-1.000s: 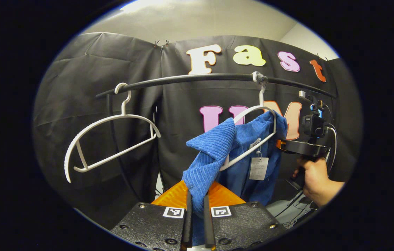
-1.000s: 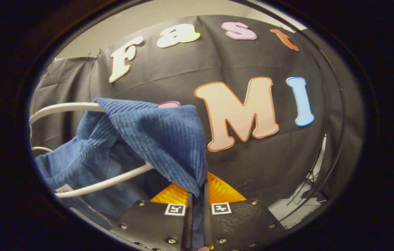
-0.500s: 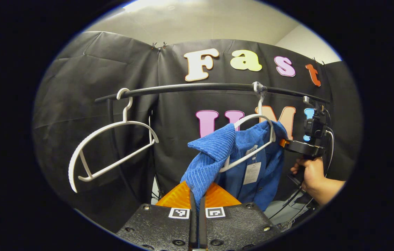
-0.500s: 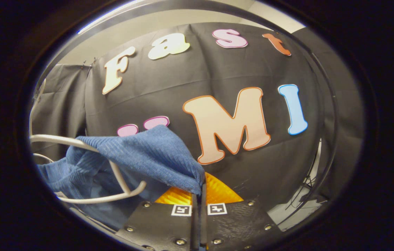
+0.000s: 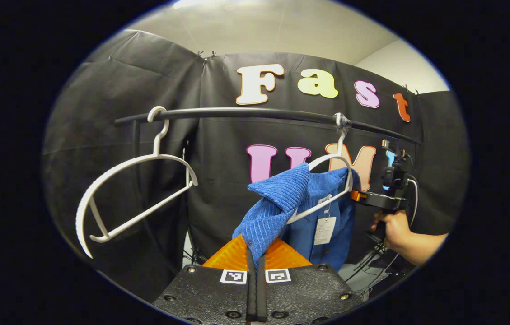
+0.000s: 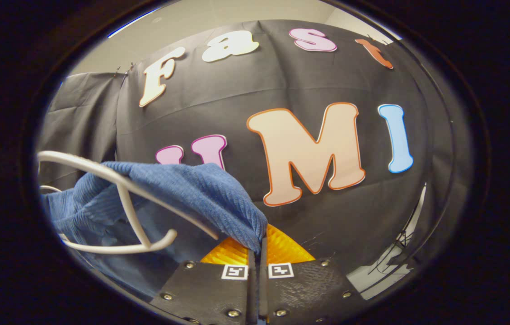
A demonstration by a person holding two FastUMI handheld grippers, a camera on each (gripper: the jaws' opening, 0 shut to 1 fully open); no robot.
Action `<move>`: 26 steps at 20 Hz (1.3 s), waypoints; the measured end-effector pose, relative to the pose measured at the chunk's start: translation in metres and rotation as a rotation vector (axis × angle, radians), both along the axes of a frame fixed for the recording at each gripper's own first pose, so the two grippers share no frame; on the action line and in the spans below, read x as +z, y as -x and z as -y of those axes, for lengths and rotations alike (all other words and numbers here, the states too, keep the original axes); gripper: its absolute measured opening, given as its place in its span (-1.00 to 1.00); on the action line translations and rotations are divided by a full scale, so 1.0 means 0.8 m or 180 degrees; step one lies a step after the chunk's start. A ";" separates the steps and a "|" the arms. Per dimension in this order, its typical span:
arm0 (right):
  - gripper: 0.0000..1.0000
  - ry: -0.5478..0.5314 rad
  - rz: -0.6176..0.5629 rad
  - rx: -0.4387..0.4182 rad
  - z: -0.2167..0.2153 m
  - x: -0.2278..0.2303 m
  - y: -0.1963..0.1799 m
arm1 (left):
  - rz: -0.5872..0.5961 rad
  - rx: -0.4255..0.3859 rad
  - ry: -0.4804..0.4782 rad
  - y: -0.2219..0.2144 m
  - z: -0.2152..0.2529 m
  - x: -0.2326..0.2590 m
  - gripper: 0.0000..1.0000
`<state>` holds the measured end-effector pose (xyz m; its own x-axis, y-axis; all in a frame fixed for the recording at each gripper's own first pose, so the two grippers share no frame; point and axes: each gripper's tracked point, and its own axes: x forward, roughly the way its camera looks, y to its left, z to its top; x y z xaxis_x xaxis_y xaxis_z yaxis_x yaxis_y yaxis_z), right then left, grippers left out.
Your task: Grasp the clothes on the hanger with both hands and then place them into the laundry hamper below.
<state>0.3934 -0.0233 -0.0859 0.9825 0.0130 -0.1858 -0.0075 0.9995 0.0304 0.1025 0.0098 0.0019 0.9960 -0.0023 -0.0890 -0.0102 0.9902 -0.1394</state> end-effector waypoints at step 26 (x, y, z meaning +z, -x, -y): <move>-0.95 0.0058 -0.0533 0.0299 -0.024 -0.110 -0.011 | 0.0008 -0.1122 0.0409 0.001 0.018 -0.016 -0.97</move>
<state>0.4020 -0.0039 -0.1737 0.9325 0.0983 -0.3475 -0.0971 0.9951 0.0210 0.1020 -0.0049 -0.0109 0.9323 -0.3560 -0.0632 0.3287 0.9073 -0.2622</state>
